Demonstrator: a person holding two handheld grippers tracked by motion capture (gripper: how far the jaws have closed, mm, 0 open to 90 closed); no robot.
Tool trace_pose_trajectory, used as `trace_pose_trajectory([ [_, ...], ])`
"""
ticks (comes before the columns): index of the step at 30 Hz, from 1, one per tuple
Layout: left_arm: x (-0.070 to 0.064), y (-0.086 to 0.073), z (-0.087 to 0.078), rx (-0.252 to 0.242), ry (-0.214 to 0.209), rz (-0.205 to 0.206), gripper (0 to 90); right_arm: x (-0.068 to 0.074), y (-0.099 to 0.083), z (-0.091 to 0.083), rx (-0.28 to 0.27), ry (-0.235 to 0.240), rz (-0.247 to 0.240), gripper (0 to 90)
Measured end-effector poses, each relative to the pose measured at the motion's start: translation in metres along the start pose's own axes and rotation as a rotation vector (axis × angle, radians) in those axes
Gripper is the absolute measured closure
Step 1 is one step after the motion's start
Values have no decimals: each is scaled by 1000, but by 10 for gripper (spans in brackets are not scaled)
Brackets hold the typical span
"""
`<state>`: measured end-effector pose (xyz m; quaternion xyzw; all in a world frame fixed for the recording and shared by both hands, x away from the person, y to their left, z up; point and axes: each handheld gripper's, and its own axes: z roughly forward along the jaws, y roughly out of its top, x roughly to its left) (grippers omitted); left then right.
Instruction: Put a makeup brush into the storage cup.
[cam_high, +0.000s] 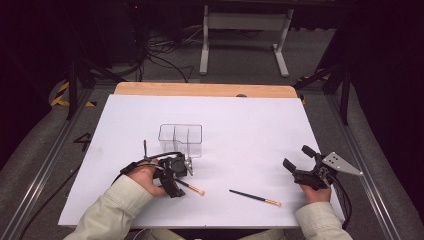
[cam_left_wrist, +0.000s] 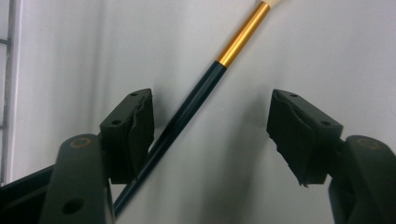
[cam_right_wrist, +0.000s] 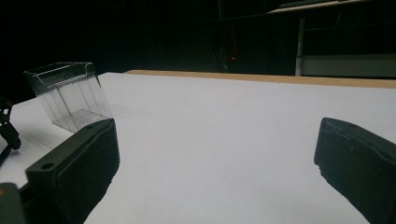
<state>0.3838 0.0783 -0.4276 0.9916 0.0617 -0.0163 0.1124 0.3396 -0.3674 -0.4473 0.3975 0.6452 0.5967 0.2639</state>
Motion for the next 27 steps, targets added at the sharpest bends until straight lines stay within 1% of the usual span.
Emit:
trace_pose_trajectory([
  [1, 0, 0, 0, 11, 0, 3, 335, 0, 0, 0, 0, 0, 0, 6],
  [4, -1, 0, 0, 12, 10, 3, 363, 0, 0, 0, 1, 1, -7, 8],
  [6, 0, 0, 0, 15, 19, 11, 380, 0, 0, 0, 1, 1, -6, 8],
  [9, -1, 0, 0, 18, 33, 13, 417, 0, 0, 0, -1, 3, 2, 8],
  [11, -2, 0, 0, 15, 30, 7, 426, -1, 0, 0, -3, 1, 2, 8],
  [14, -2, 0, -1, 22, 35, 15, 485, -1, 0, -1, -6, 1, 11, 8],
  [15, -3, 0, -1, 23, 32, 12, 485, -1, 0, -1, -5, 1, 12, 8],
  [17, -3, 0, -2, 27, 28, 22, 539, -1, 0, -1, -5, 2, 12, 8],
  [18, -3, 0, -2, 29, 28, 22, 555, -1, 0, -1, -6, 3, 12, 8],
  [19, -4, -1, -2, 29, 27, 15, 599, -1, -1, -1, -7, 2, 16, 8],
  [21, -4, -1, -2, 30, 26, 18, 660, -2, -1, -1, -8, 0, 18, 8],
  [22, -5, -1, -2, 31, 26, 12, 685, -2, -1, -1, -7, 0, 18, 8],
  [24, -6, -1, -3, 42, 27, 26, 745, -2, -1, -1, -8, 2, 18, 8],
  [27, -7, -1, -3, 45, 30, 25, 817, -2, -1, 0, -7, 3, 20, 8],
])
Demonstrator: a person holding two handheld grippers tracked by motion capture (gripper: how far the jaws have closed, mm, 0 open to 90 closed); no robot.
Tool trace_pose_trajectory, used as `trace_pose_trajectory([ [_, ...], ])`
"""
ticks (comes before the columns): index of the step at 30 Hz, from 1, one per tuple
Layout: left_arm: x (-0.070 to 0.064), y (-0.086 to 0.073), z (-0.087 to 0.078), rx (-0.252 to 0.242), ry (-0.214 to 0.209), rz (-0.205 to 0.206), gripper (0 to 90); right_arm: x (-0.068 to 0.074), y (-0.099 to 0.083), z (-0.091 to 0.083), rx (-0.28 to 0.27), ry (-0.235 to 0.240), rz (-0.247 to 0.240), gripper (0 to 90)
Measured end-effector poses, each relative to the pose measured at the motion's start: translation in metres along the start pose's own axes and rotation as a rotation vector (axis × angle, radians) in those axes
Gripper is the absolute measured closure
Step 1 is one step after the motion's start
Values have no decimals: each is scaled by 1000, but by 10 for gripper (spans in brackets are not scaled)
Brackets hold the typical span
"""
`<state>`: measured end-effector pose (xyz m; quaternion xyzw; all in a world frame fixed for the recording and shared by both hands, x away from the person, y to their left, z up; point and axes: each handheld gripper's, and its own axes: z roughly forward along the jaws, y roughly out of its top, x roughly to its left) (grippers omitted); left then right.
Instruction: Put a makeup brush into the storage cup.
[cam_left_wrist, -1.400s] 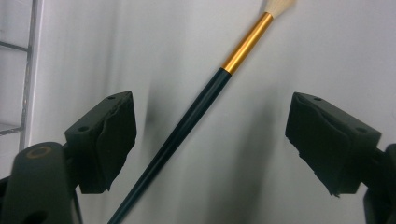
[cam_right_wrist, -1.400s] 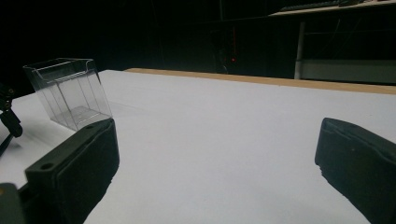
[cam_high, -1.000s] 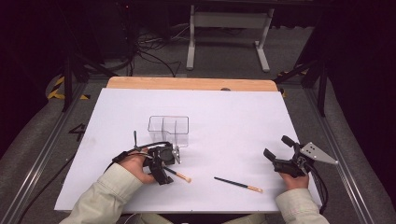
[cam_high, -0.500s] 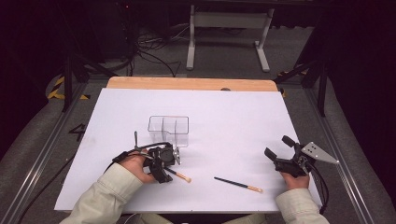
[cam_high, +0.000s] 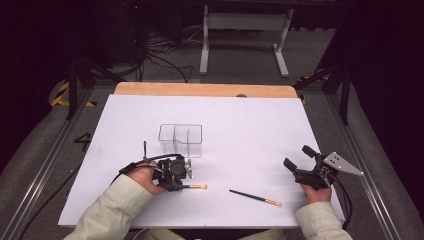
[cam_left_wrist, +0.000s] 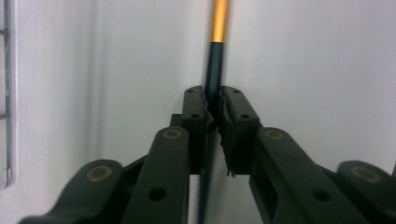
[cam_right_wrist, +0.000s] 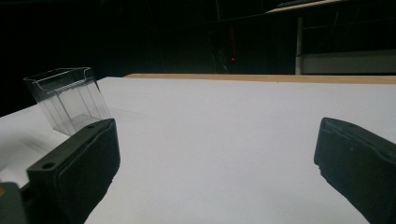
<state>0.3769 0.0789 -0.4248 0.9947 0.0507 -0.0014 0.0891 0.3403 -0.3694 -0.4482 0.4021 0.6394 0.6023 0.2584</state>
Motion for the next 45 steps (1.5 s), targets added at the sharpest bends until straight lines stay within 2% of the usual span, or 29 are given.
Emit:
trace_pose_trajectory([
  [4, -1, 2, -1, 20, 3, 8, 820, 0, 0, 0, -1, -2, 2, 8],
  [9, 0, 2, 0, 14, 3, 4, 824, 0, 0, 0, -1, -1, 3, 8],
  [13, 0, 1, -1, 8, -14, -15, 826, -1, 0, 0, -1, -2, 7, 10],
  [15, 0, 1, -2, -2, -31, -13, 826, -1, 0, 0, 0, -4, 8, 11],
  [16, 0, 1, -3, 1, -27, -5, 826, -1, 0, 0, 0, -4, 7, 11],
  [19, -1, 1, -6, -13, -32, -14, 826, -1, 0, 0, 0, -5, 6, 11],
  [20, 0, 1, -7, -15, -29, -2, 826, 0, 0, 0, 0, -5, 8, 11],
  [21, -1, 1, -9, -20, -36, -12, 826, 0, 0, 0, 0, -5, 7, 12],
  [24, -3, -1, -17, -50, -23, -18, 826, 0, 0, 0, 1, -6, 7, 12],
  [27, -2, -3, -27, -96, -28, -11, 826, 0, 0, 0, 2, -7, 7, 12],
  [32, 0, -8, -40, -172, -29, -32, 826, -1, 0, 0, 2, -9, 6, 13],
  [33, 0, -9, -41, -201, -29, -40, 826, -1, 0, 0, 4, -13, 2, 12],
  [35, 0, -10, -43, -215, -32, -52, 826, -1, 0, 0, 3, -14, 3, 12],
  [37, 1, -13, -49, -273, -29, -60, 826, -1, 0, 0, 4, -13, 4, 12],
  [38, 1, -13, -49, -273, -29, -60, 826, -1, 0, 0, 4, -13, 4, 12],
  [43, 1, -18, -57, -353, -21, -60, 826, -1, 0, 1, 6, -14, 3, 15],
  [44, 2, -20, -59, -384, -18, -60, 826, -1, 0, 1, 6, -15, 1, 16],
  [45, 2, -20, -59, -384, -18, -60, 826, -1, 0, 1, 6, -15, 1, 16],
])
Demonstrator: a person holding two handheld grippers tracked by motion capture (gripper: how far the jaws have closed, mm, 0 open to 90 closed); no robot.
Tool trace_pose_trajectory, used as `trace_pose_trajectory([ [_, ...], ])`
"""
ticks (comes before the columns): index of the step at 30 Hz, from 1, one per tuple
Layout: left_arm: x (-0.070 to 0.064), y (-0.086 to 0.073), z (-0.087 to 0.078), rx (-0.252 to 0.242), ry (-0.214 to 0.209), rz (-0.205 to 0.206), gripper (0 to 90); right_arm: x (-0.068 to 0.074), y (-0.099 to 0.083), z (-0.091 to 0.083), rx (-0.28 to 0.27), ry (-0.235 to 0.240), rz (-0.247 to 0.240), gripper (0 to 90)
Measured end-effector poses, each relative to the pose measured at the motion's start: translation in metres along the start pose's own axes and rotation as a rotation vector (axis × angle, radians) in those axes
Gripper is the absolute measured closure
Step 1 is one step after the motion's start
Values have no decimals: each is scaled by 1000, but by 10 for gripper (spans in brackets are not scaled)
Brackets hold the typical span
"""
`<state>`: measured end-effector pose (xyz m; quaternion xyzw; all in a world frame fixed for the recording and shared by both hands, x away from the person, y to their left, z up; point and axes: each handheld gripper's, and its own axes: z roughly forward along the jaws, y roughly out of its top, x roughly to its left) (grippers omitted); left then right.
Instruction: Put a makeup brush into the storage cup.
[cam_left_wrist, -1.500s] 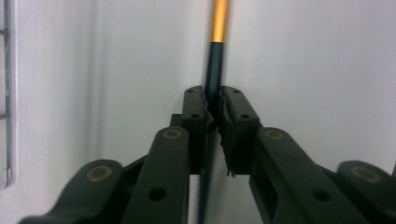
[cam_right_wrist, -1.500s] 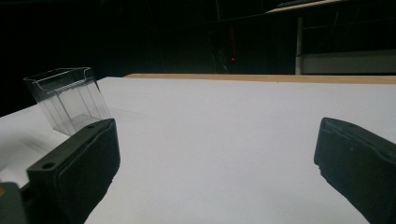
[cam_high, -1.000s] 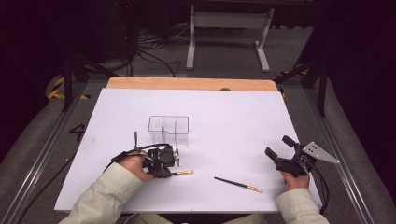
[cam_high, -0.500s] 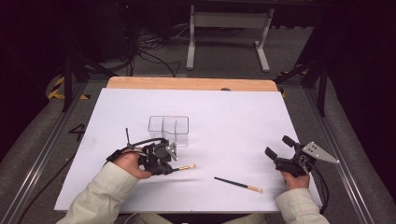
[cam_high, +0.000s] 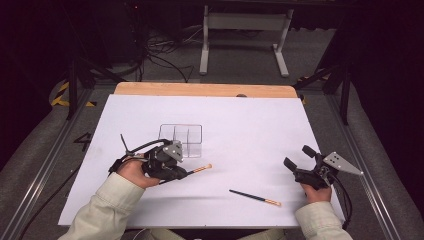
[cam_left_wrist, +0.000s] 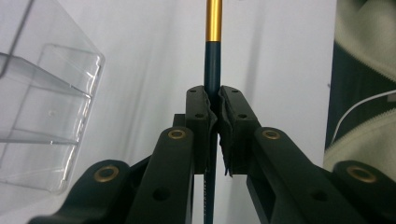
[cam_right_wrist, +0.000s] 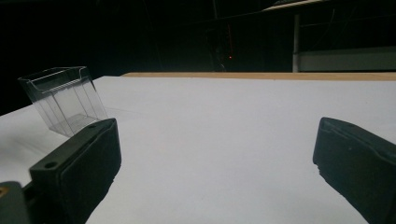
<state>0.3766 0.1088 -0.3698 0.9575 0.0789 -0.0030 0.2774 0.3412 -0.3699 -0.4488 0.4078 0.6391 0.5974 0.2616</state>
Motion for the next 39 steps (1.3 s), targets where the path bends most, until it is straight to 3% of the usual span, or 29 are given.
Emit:
trace_pose_trajectory([
  [17, 6, -10, -17, -251, -18, -45, 826, 0, 0, 0, 3, 1, -1, 17],
  [25, 9, -16, -24, -383, 21, -83, 826, 0, 0, 0, 3, 1, -1, 17],
  [28, 9, -18, -26, -411, 43, -92, 826, 0, 0, 0, 3, 1, -1, 17],
  [29, 9, -20, -28, -454, 52, -104, 826, 0, 0, 0, 3, 1, -1, 17],
  [35, 13, -24, -29, -519, 48, -119, 825, 0, 0, 0, 3, 1, -1, 17],
  [39, 12, -27, -30, -582, 73, -113, 825, 0, 0, 0, 4, 1, -1, 17],
])
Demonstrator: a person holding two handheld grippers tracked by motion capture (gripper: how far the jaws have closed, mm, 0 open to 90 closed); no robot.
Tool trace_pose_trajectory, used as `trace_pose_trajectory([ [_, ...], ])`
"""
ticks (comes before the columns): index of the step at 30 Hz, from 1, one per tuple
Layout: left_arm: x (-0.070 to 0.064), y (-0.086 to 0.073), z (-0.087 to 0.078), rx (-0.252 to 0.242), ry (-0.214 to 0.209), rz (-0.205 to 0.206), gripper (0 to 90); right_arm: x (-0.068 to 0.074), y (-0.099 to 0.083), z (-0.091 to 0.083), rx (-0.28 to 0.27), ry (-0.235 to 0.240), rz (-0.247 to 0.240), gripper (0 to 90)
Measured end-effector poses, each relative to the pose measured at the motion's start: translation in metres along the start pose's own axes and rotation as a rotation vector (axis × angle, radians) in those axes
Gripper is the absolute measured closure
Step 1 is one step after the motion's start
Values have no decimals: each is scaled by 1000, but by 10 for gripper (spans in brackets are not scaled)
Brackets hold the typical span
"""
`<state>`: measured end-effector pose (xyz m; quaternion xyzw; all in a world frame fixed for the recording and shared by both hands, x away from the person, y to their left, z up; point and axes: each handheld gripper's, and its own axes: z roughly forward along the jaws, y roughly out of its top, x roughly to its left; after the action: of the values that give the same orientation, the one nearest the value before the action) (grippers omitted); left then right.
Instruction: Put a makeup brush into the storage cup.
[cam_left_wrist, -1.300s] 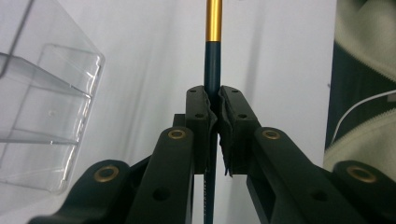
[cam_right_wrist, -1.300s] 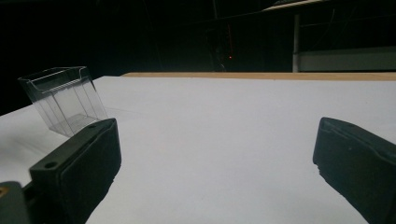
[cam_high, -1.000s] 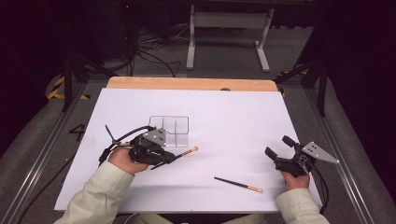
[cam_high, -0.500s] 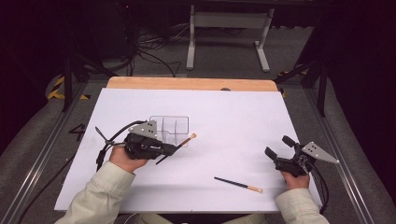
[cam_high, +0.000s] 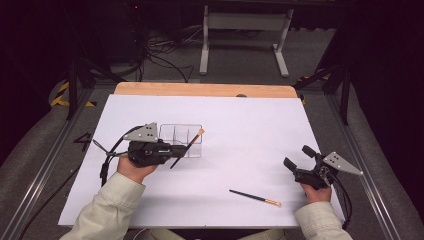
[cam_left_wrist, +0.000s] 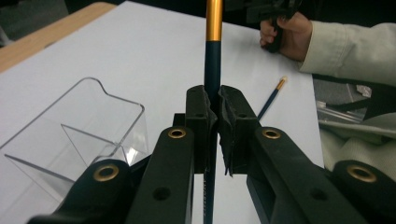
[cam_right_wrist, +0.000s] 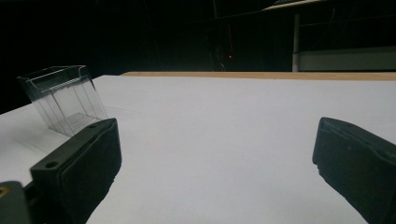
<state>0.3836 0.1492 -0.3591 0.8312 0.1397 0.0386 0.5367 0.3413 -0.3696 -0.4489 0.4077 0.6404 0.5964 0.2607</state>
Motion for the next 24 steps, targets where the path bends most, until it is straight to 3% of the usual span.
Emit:
trace_pose_trajectory([
  [10, 4, -5, -7, -169, 25, -13, 825, 0, 0, 0, 0, 0, 0, 17],
  [19, 5, -8, -5, -250, 72, 8, 824, 0, 0, 0, 0, 0, 1, 17],
  [24, 9, -9, -5, -262, 82, -8, 824, 0, 0, 0, 0, 0, 1, 17],
])
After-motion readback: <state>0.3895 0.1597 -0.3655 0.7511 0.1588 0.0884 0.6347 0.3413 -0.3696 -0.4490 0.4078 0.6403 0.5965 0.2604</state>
